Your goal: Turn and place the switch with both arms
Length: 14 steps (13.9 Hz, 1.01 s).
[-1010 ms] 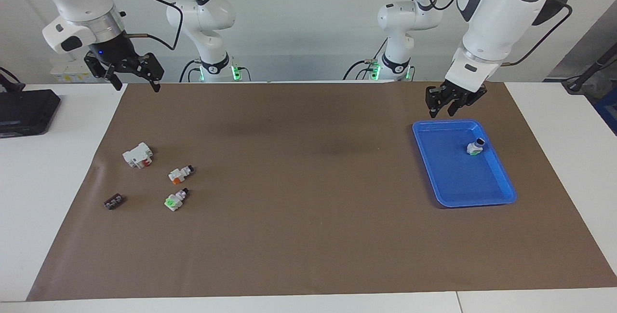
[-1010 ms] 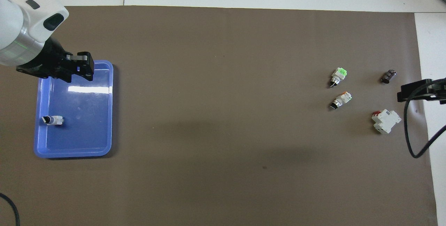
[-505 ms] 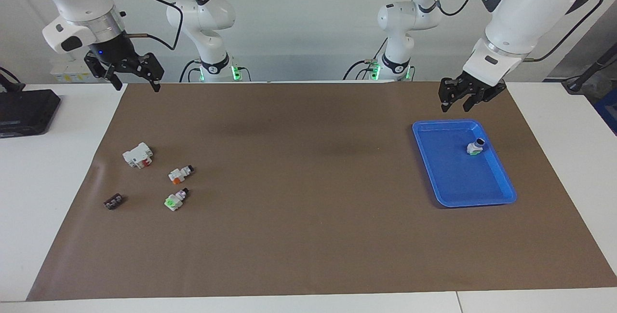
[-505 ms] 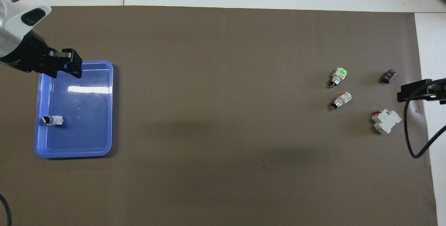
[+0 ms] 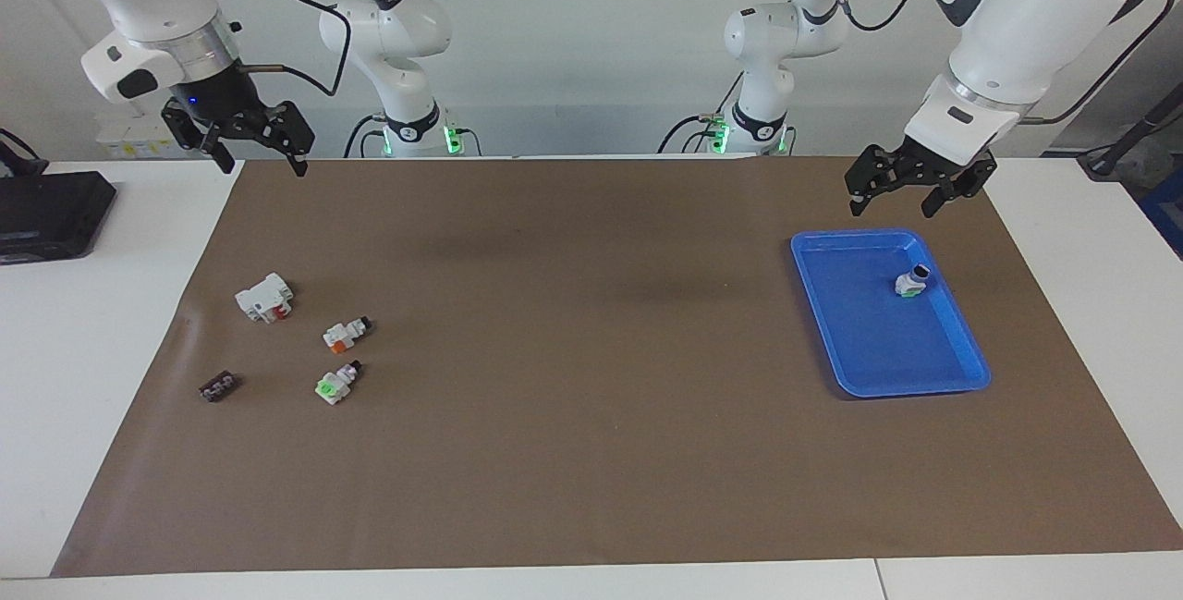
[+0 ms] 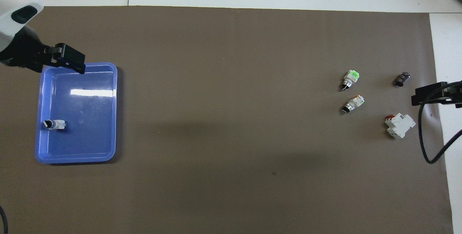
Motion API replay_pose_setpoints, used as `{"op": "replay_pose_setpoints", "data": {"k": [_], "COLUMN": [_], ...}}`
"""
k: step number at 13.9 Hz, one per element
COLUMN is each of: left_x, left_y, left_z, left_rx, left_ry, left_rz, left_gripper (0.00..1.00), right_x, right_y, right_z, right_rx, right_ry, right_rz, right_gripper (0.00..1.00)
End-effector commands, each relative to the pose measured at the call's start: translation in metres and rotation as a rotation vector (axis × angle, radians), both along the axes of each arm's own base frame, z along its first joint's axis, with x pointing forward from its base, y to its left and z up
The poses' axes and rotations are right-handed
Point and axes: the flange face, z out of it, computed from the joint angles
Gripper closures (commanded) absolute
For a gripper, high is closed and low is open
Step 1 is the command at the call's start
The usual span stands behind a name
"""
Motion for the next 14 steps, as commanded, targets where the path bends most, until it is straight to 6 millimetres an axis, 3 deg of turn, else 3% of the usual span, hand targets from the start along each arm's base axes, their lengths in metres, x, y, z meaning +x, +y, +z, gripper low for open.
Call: {"op": "replay_pose_setpoints", "data": {"k": [1, 9, 14], "left_x": [-0.0019, 0.0009, -0.0084], "left_y": [0.003, 0.0033, 0.0076], "left_z": [0.0061, 0.0072, 0.0118], "left_rx": [0.008, 0.019, 0.058], "left_ry": [-0.059, -0.081, -0.048], "left_rz": [-0.006, -0.024, -0.054], "left_gripper": [0.0, 0.0, 0.0], "right_x": [-0.0042, -0.0041, -0.0039], "right_y": [-0.0008, 0.0, 0.0002], "right_z": [0.0026, 0.0026, 0.0034], "right_rx": [0.003, 0.003, 0.005], "right_ry": [0.009, 0.009, 0.006], "right_rz": [0.007, 0.009, 0.009], "right_gripper": [0.0, 0.0, 0.0]}}
